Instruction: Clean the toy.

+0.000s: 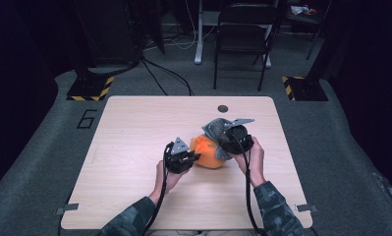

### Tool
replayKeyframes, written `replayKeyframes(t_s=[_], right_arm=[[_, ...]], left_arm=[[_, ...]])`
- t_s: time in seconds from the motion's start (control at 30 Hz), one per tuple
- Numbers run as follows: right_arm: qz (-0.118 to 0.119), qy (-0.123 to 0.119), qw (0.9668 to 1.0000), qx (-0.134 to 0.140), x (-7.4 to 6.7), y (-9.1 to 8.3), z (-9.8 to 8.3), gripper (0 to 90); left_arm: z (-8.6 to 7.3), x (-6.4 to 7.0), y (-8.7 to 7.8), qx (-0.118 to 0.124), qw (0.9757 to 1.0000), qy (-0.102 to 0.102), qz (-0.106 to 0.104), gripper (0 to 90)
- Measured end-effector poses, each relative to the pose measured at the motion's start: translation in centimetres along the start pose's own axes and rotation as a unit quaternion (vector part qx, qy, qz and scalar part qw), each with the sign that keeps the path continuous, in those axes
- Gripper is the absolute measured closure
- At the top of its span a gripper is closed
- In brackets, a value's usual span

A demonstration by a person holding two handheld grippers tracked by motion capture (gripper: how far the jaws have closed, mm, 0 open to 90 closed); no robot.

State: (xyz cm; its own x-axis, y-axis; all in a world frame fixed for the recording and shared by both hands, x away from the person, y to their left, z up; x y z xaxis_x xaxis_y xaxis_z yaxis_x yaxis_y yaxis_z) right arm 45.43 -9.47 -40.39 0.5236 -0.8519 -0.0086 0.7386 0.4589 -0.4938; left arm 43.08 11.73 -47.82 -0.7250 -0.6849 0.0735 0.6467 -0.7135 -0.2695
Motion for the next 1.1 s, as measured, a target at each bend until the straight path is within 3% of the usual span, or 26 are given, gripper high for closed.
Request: replayKeyframes(t_s=[0.13, 0.27, 0.33, 0.37, 0.47, 0.67, 1.1], right_arm=[[0.021, -0.021, 0.9994, 0.015, -2.0, -0.7, 0.7, 70.7], [0.046, -0.038, 0.9982, 0.007, -3.7, -0.1, 0.4, 70.6], [0.038, -0.052, 0.9979, 0.003, -4.0, 0.5, -0.1, 70.6], [0.035, -0.059, 0.9976, 0.001, -3.9, 0.8, -0.3, 70.6], [0.039, -0.040, 0.9984, -0.004, -3.1, 1.0, -0.5, 70.7], [0.040, -0.032, 0.9985, -0.019, -2.1, 0.9, -0.7, 70.6], [0.025, -0.029, 0.9979, -0.051, -0.1, 1.1, -1.5, 70.6]], left_arm=[[-0.1, 0.2, 0.1, 0.005, 1.0000, 0.000, 0.002, 78.7], [-0.1, 0.5, 0.2, 0.005, 0.9998, 0.016, 0.005, 78.1], [-0.3, 0.4, 0.3, 0.001, 0.9998, 0.017, 0.003, 77.6], [-0.4, 0.4, 0.3, 0.002, 0.9999, 0.014, 0.004, 77.5], [-0.5, 0.3, 0.4, 0.003, 0.9999, 0.014, 0.004, 77.5], [-0.7, -0.1, 0.5, -0.001, 0.9999, 0.014, 0.004, 77.6], [-0.9, -0.3, 0.5, 0.002, 0.9999, 0.013, 0.004, 77.6]])
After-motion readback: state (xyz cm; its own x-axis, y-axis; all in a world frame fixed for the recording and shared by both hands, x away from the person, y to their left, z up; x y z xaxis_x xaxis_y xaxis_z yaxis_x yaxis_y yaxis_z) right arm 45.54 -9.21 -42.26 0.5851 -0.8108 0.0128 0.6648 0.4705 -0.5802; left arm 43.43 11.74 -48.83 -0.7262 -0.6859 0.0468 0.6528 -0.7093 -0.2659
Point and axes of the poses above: each handheld gripper's, and its own axes: y roughly forward along the jaws, z roughly out of its top, x roughly to its right, the point moved 1 cm from there along y, roughly forward along the jaws, and after that the axes turned 14 degrees about x, right-handed, at the moved point
